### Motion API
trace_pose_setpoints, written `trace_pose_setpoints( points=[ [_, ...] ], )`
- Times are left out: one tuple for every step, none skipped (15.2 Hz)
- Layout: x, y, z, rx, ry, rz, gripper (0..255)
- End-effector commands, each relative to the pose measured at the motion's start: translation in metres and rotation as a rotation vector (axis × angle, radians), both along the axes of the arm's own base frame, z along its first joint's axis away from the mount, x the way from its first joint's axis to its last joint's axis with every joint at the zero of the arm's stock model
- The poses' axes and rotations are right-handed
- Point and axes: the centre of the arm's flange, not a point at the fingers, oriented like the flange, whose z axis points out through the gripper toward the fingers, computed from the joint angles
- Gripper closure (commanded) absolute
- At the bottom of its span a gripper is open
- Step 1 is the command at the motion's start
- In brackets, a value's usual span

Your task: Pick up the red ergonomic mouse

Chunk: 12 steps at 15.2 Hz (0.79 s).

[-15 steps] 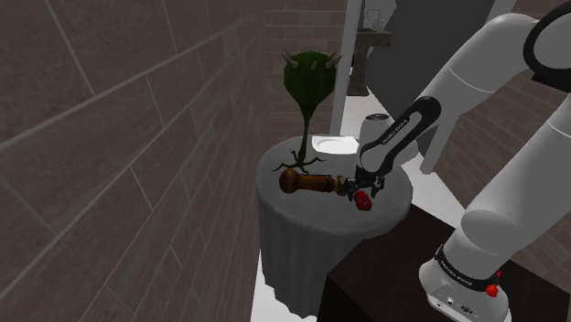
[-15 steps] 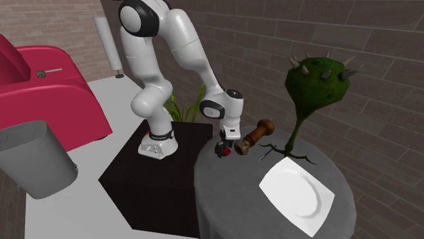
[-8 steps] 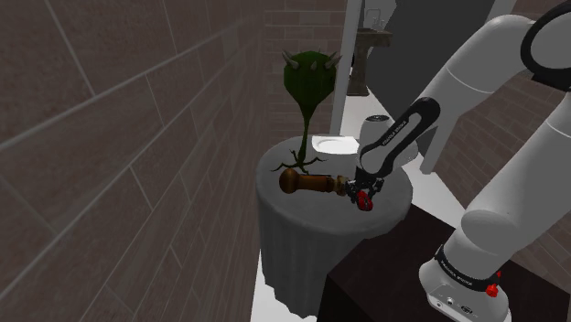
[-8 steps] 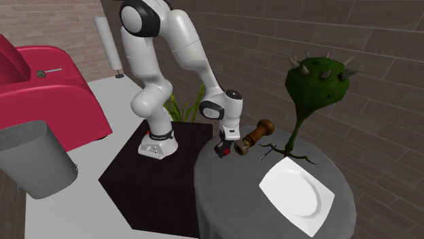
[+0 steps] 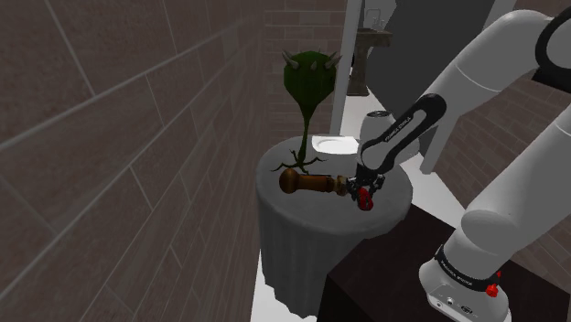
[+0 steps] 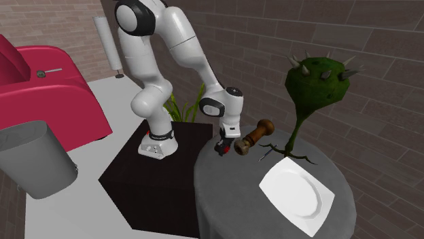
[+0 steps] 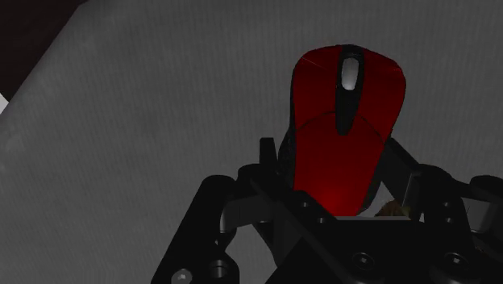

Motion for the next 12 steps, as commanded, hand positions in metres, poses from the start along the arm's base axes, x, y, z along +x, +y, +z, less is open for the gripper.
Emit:
trace_pose_setpoints(
  points=[
    [0.000, 0.000, 0.011, 0.000, 0.000, 0.000, 255],
    [0.000, 0.000, 0.017, 0.000, 0.000, 0.000, 255],
    [0.000, 0.000, 0.022, 0.000, 0.000, 0.000, 255],
    [0.000, 0.000, 0.027, 0.000, 0.000, 0.000, 255],
    [0.000, 0.000, 0.032, 0.000, 0.000, 0.000, 255],
    [0.000, 0.000, 0.038, 0.000, 0.000, 0.000, 255],
    [0.000, 0.000, 0.043, 0.000, 0.000, 0.000, 255],
    [0.000, 0.000, 0.048, 0.000, 0.000, 0.000, 255],
    [0.000, 0.000, 0.054, 0.000, 0.000, 0.000, 255],
    [0.000, 0.000, 0.059, 0.000, 0.000, 0.000, 255],
    [0.000, 0.000, 0.064, 0.000, 0.000, 0.000, 255],
    [0.000, 0.000, 0.065, 0.000, 0.000, 0.000, 255]
  ],
)
